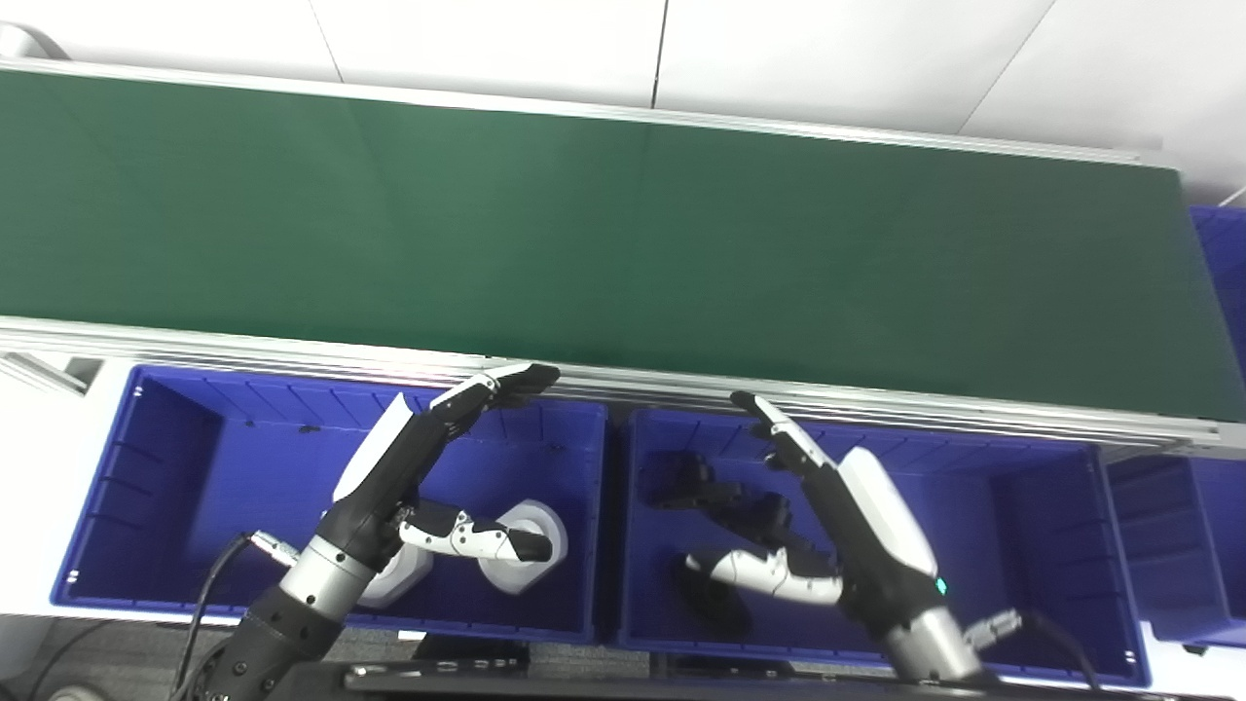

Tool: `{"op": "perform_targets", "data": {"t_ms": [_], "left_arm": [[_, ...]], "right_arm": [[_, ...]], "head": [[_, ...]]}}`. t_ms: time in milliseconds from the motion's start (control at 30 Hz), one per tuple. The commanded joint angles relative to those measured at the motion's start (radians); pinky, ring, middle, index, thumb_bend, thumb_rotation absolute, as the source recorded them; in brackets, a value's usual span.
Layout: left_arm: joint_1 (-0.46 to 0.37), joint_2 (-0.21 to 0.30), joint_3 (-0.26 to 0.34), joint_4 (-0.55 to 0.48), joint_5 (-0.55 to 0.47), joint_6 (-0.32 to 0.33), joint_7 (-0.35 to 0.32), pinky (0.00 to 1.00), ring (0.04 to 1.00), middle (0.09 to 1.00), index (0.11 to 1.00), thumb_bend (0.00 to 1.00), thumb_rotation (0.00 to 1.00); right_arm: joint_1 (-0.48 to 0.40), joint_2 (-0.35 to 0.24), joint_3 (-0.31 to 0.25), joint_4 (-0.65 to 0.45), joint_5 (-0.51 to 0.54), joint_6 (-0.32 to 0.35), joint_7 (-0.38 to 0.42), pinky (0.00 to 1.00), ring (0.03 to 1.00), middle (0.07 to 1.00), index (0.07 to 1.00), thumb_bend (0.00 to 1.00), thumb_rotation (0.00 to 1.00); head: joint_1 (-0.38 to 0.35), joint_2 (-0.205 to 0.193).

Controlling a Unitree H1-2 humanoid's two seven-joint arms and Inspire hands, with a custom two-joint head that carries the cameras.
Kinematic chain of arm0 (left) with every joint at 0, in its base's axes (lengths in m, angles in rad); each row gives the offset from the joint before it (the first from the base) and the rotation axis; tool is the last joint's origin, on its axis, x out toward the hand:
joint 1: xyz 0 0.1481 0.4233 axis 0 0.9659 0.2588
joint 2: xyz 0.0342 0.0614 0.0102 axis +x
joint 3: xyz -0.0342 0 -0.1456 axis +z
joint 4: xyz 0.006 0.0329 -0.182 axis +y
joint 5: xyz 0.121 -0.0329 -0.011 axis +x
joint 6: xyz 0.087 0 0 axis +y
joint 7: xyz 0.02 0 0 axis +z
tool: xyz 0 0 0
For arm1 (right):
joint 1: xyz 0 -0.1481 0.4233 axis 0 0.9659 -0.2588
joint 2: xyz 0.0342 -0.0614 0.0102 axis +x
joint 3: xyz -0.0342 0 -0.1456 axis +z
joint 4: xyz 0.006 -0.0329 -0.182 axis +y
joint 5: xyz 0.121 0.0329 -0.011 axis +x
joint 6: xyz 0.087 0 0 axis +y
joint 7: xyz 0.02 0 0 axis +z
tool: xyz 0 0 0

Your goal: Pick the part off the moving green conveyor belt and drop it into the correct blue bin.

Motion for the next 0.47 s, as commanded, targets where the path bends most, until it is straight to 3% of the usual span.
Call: {"op": "perform_targets", "data": {"t_ms": [0,100,267,433], "left_arm": [[0.007,0.003,0.011,-0.021,-0.016,-0.012,0.003,0.81,0.836,0.83,0.806,0.93,0.36],[0.004,-0.003,0.012,-0.005,-0.029,-0.027,0.002,0.81,0.837,0.834,0.812,0.92,0.36],[-0.003,-0.009,0.004,0.023,-0.037,-0.039,-0.003,0.83,0.856,0.852,0.827,0.91,0.34],[-0.004,-0.018,-0.002,0.04,-0.025,-0.054,0.004,0.83,0.866,0.869,0.838,0.9,0.31]], "right_arm": [[0.015,0.011,0.013,0.019,0.027,-0.105,-0.046,0.79,0.881,0.934,0.977,0.75,0.56],[0.014,0.01,0.02,0.056,0.059,-0.131,-0.05,0.83,0.9,0.943,0.995,0.8,0.58],[-0.003,-0.001,0.007,0.087,0.094,-0.083,-0.022,0.83,0.916,0.961,1.0,0.82,0.58],[-0.013,-0.003,-0.015,0.108,0.15,-0.071,-0.005,0.84,0.924,0.968,1.0,0.85,0.51]], "head": [[0.004,-0.001],[0.016,-0.015],[0.053,-0.038],[0.061,-0.055]]}}
